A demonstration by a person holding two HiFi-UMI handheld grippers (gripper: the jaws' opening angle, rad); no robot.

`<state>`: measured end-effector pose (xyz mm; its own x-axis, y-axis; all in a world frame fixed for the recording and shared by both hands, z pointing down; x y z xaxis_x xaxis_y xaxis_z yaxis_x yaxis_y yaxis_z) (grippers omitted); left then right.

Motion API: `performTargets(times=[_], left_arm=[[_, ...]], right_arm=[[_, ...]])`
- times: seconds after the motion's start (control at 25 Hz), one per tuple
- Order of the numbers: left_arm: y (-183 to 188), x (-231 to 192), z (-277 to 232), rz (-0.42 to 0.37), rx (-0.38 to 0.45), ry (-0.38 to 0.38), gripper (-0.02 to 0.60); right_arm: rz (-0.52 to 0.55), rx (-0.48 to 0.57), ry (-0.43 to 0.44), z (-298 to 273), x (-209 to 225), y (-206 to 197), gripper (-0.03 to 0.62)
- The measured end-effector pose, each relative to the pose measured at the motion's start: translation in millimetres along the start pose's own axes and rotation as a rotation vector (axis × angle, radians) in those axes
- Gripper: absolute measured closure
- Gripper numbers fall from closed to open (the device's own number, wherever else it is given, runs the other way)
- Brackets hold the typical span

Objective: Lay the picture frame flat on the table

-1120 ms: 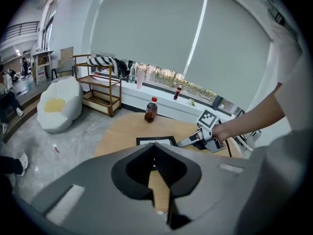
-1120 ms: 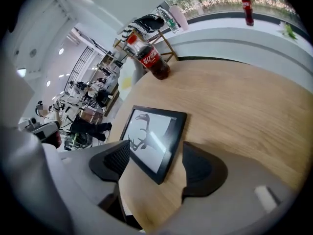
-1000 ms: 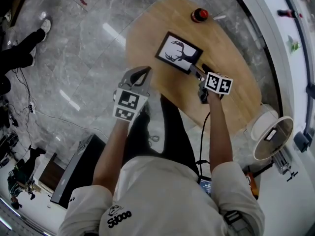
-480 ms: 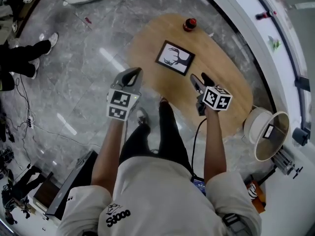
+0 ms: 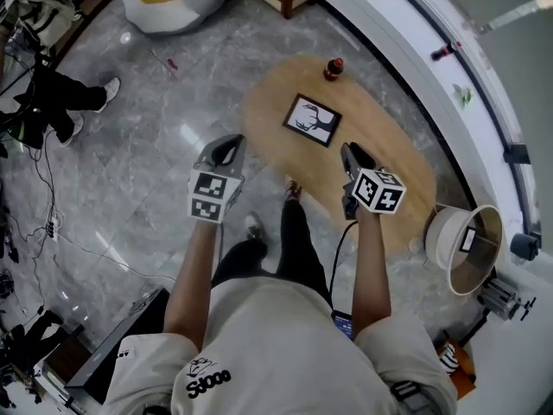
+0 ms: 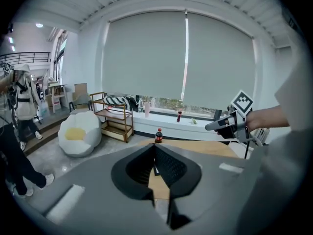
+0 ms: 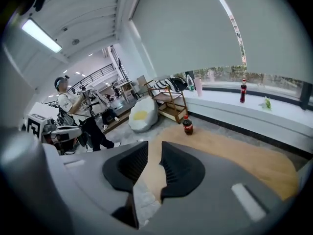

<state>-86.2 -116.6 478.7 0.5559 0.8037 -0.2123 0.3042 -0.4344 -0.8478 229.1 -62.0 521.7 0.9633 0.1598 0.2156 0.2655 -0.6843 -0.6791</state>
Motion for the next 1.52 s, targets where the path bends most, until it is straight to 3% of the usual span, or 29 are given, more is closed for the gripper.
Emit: performTargets(times=[0.6,1.2,1.52], left_arm=[[40,21,80,-0.111,0.123,0.018,0.569],[81,65,148,-0.244,0.214,-0.008,0.571],[107,85,185,-0.323,0.284,0.029,0.569]], right_arm=[[0.151,0.243,-0.02,118,-75,46,0.589],[0.336,0.511,-0.026,237,-129,69,0.591],[0.393,0.619,-0.01,292,-150,82,0.591]])
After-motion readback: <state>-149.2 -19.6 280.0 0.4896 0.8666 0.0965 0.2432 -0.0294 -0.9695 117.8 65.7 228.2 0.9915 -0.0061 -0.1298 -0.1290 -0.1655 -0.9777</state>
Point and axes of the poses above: the fingertips, and each gripper's own axes: z backward along the fingers, x to its right, y out of its top, the point moved 7 cm from there along z, backward along the fingers, and after that the axes turned 15 degrees about -y, right-handed, at the moved point
